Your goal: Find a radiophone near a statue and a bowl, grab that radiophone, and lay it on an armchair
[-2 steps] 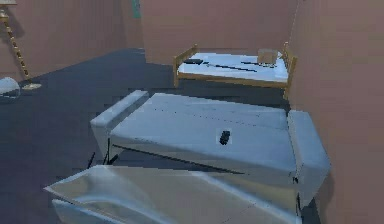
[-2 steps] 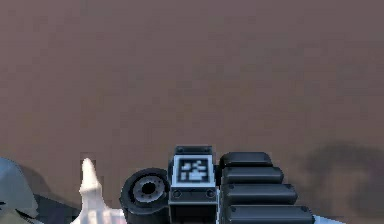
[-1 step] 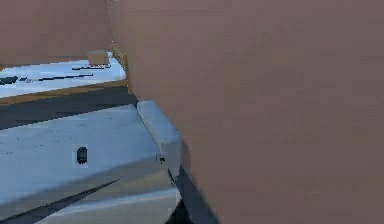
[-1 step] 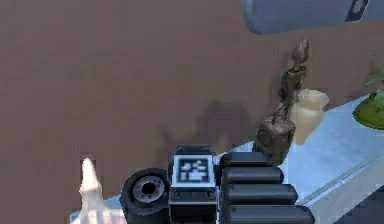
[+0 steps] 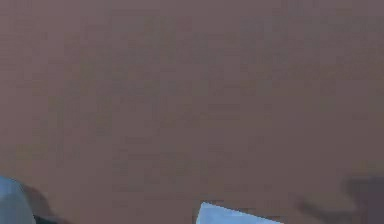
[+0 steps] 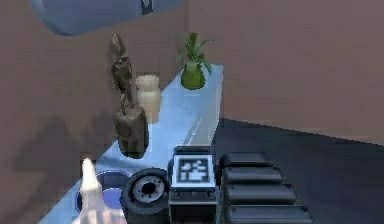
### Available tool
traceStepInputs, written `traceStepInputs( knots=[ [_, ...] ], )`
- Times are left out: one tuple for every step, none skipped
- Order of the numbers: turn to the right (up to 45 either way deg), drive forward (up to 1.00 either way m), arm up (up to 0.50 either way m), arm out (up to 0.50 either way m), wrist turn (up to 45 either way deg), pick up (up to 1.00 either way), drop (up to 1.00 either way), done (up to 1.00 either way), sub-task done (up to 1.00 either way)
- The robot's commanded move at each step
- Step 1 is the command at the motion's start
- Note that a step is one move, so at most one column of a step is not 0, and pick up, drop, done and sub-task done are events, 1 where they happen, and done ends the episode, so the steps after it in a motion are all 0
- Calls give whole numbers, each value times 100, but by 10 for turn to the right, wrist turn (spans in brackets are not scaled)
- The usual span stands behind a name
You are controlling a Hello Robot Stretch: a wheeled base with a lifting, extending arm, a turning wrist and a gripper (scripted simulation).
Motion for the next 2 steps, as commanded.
traceStepInputs(
  knots=[
    [-450,0,0,0,0,0,0,0,0],
    [-450,0,0,0,0,0,0,0,0]
  ],
)
